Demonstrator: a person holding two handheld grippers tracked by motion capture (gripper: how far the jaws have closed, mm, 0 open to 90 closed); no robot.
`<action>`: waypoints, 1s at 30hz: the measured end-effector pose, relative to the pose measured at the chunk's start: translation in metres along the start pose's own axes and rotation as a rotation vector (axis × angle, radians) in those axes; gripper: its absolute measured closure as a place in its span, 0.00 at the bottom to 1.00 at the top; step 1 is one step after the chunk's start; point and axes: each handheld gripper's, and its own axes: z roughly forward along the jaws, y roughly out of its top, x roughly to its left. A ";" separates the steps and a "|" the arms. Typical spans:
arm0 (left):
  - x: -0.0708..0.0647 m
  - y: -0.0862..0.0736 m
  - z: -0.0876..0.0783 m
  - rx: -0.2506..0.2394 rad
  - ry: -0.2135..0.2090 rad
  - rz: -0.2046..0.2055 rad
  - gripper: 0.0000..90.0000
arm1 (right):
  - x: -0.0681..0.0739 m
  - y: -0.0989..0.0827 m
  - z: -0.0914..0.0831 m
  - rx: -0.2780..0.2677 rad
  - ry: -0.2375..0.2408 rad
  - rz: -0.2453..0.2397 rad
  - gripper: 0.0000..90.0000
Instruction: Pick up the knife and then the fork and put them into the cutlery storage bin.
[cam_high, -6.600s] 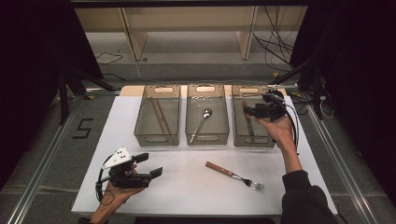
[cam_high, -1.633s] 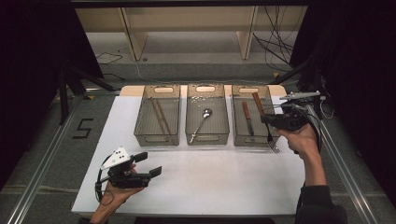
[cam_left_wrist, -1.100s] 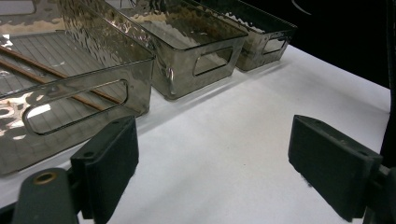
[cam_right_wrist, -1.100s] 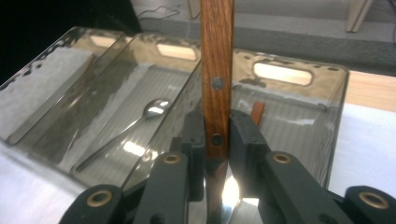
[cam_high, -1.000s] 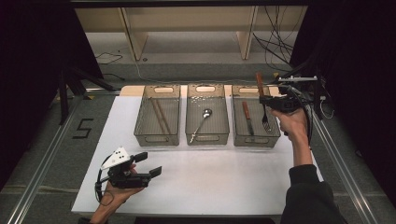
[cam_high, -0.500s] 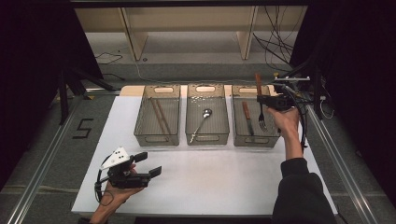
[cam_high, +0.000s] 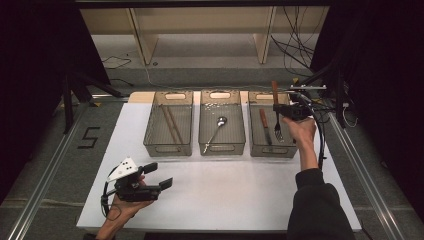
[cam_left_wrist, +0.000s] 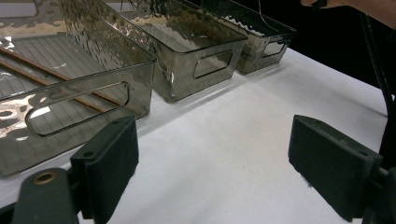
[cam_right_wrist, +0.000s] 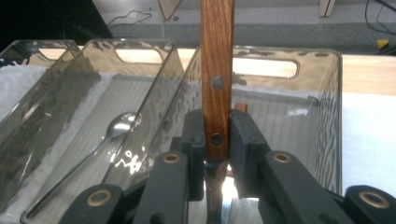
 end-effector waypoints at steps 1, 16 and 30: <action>0.000 0.000 0.000 0.000 0.000 0.002 0.17 | -0.001 -0.001 0.001 0.003 0.001 0.005 0.86; 0.000 0.000 0.000 0.000 0.000 0.001 0.17 | -0.007 -0.015 0.012 0.042 -0.014 0.037 0.86; 0.000 0.000 0.000 0.004 0.000 0.005 0.17 | -0.006 -0.016 0.009 0.061 -0.005 0.063 0.67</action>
